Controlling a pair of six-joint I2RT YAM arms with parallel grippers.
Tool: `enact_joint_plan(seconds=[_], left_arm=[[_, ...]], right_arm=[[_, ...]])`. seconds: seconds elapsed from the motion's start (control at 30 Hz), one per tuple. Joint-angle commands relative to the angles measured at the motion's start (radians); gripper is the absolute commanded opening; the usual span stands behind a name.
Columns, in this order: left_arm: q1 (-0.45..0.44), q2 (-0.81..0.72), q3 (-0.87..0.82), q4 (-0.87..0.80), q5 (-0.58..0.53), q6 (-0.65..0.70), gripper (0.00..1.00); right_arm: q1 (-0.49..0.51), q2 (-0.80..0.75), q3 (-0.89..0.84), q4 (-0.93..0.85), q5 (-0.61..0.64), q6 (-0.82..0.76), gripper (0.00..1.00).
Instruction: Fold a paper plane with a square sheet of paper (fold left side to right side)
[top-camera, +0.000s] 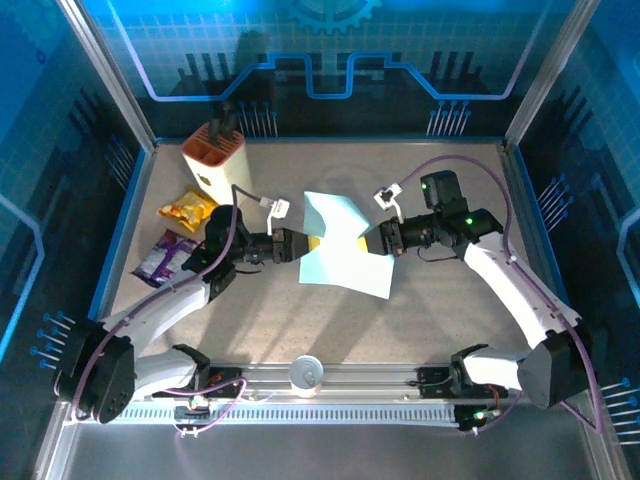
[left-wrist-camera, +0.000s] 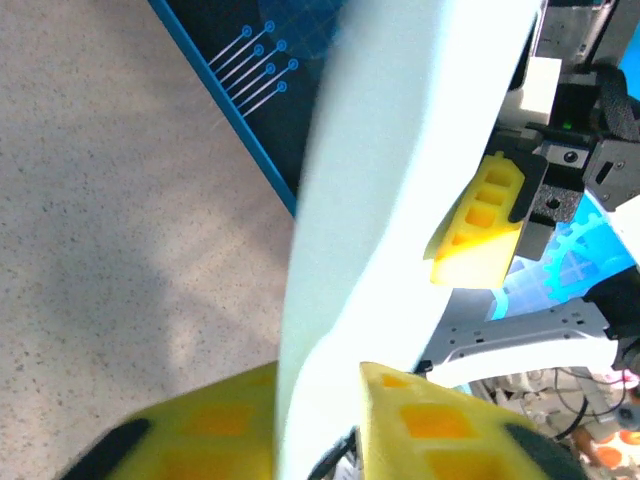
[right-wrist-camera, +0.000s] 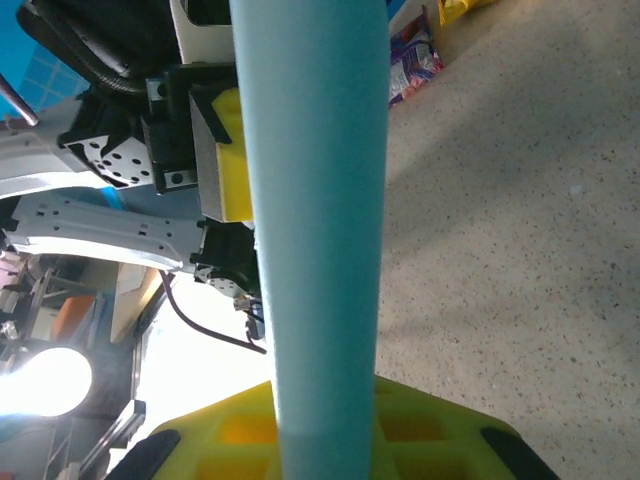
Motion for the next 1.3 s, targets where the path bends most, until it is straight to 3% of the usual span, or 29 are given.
enact_joint_plan(seconds=[0.0,0.1,0.17,0.3,0.57,0.67,0.8,0.93,1.27], left_arm=[[-0.016,0.018,0.034,-0.006,-0.002,0.017,0.1],[-0.016,0.023,0.041,-0.076,-0.048,0.025,0.04],[-0.016,0.03,0.042,-0.135,-0.093,0.03,0.0],[-0.016,0.082,0.015,-0.19,-0.182,-0.013,0.0],[-0.016,0.305,0.001,-0.248,-0.253,-0.091,0.0],[-0.016,0.387,0.039,-0.358,-0.309,-0.052,0.0],[-0.018,0.496,0.097,-0.462,-0.319,-0.005,0.0],[-0.019,0.541,0.112,-0.467,-0.306,0.008,0.0],[-0.019,0.551,0.144,-0.496,-0.285,0.031,0.0]], right_arm=[[-0.015,0.017,0.025,-0.042,0.014,-0.036,0.22],[-0.043,0.019,0.015,-0.046,0.052,-0.034,0.32],[-0.058,0.021,0.009,-0.051,0.098,-0.032,0.43],[-0.063,0.04,-0.011,-0.065,0.27,-0.024,0.62],[-0.062,0.136,-0.146,0.106,0.471,0.126,0.71],[-0.052,0.177,-0.169,0.139,0.494,0.138,0.7],[-0.017,0.249,-0.177,0.151,0.495,0.135,0.62],[0.028,0.336,-0.173,0.176,0.518,0.149,0.42],[0.068,0.493,-0.147,0.199,0.569,0.178,0.05]])
